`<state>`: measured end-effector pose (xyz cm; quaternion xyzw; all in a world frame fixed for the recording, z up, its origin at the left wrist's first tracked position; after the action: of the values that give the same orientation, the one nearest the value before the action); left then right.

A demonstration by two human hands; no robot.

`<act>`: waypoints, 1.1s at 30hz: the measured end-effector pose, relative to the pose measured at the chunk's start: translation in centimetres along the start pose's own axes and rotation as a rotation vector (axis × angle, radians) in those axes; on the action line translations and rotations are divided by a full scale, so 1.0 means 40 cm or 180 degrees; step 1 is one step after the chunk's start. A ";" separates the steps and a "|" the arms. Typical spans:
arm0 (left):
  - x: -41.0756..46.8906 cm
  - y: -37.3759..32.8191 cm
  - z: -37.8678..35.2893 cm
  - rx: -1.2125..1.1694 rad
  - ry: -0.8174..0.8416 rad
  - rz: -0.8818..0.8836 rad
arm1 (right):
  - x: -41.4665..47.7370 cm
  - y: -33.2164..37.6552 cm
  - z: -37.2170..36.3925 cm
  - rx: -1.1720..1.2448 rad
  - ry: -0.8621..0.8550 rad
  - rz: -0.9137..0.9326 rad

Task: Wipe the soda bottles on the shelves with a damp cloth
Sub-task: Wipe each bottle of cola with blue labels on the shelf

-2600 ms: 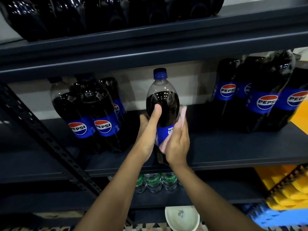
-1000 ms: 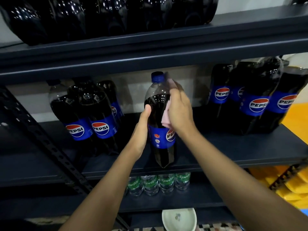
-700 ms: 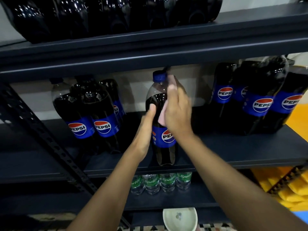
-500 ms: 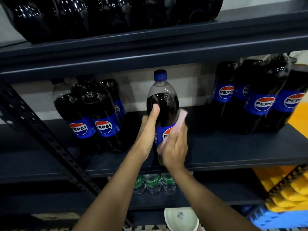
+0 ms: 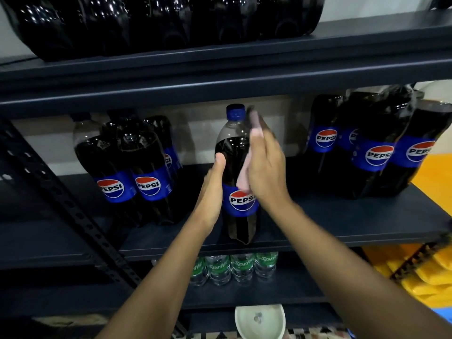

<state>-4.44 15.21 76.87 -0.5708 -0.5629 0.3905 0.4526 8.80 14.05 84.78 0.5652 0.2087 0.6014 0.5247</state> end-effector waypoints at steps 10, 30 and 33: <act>-0.034 0.063 0.005 0.0231 0.0031 0.0122 | -0.065 -0.122 -0.056 0.0715 -0.0372 -0.0604; 0.086 0.080 -0.127 -0.0525 -0.0795 0.0521 | -0.142 -0.181 0.145 -0.1102 -0.0626 0.0226; 0.075 0.069 -0.218 -0.1048 -0.0158 0.1161 | -0.141 -0.095 0.202 -0.1439 -0.1159 0.1251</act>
<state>4.86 17.67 76.93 -0.7193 -0.5175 0.3827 0.2615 16.50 7.77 81.16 0.5621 -0.1395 0.6112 0.5394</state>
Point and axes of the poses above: each hand's wrist, its own x-axis towards the middle knuckle, its own z-axis out of the back of the hand, y = z × x, the point moved 8 cm from there along x, towards the middle knuckle, and after that the axes turned 12 degrees about -x, right-handed, at the moved point
